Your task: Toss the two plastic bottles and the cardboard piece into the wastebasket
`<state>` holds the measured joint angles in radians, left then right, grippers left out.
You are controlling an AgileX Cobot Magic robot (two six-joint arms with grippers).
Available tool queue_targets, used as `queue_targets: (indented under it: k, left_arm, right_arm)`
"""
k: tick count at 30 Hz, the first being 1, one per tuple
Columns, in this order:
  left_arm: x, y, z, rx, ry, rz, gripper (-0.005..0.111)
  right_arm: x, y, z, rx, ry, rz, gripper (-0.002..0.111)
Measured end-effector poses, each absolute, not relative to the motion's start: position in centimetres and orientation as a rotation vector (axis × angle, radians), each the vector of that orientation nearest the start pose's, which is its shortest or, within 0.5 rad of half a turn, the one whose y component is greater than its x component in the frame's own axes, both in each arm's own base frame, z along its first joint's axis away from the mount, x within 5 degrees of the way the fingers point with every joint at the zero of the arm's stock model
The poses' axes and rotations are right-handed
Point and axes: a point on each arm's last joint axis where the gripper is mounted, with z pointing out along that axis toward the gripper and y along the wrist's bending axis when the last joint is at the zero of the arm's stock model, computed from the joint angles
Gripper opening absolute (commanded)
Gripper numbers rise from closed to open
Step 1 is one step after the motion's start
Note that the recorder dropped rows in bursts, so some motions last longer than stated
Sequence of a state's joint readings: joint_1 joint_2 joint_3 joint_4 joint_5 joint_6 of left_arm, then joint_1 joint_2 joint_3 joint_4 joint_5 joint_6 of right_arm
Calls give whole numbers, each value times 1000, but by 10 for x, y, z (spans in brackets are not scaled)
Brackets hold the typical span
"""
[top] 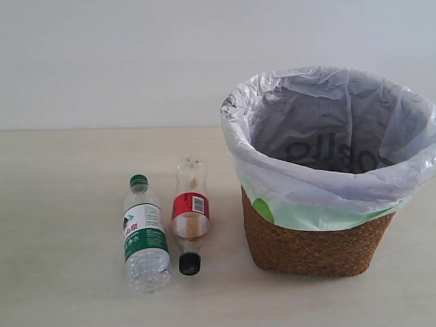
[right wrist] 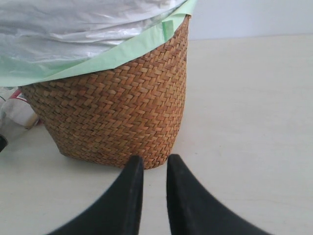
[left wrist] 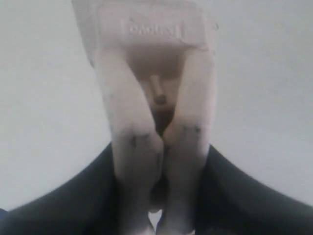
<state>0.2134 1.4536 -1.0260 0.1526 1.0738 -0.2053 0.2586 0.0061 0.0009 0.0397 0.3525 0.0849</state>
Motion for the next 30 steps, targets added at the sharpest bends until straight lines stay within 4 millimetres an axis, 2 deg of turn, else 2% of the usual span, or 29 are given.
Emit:
queue_targets:
  k: [4, 7, 9, 12, 13, 14, 16, 18, 20, 21, 23, 27, 30]
  left_arm:
    - [266, 55, 249, -425, 2920, 16, 4]
    - [283, 29, 245, -344, 2866, -207, 4]
    - [299, 0, 250, -229, 2827, -392, 4]
    - [326, -58, 274, 27, 2717, -710, 5]
    - [334, -88, 297, 133, 2632, -865, 9]
    - [338, -107, 312, 209, 2572, -968, 16]
    - [341, -146, 362, 368, 2401, -1161, 38]
    - [336, -168, 409, 454, 2275, -1212, 69]
    - [328, -179, 436, 484, 2244, -1176, 105]
    - [326, -183, 445, 468, 2245, -1152, 109]
    - [323, -191, 451, 448, 2264, -1136, 108]
    - [327, -206, 438, 458, 2336, -1122, 108]
    - [331, -210, 428, 461, 2376, -1113, 108]
  right_arm:
    - [52, 15, 181, -136, 1847, 278, 13]
    - [52, 15, 181, -136, 1847, 278, 13]
    - [52, 15, 181, -136, 1847, 278, 13]
    - [52, 15, 181, -136, 1847, 278, 13]
    - [52, 15, 181, -136, 1847, 278, 13]
    - [52, 15, 181, -136, 1847, 278, 13]
    - [52, 15, 181, -136, 1847, 278, 13]
    - [52, 15, 181, -136, 1847, 278, 13]
    - [52, 15, 181, -136, 1847, 278, 13]
    - [52, 15, 181, -136, 1847, 278, 13]
    - [52, 15, 181, -136, 1847, 278, 13]
    - [52, 15, 181, -136, 1847, 278, 13]
    - [52, 15, 181, -136, 1847, 278, 13]
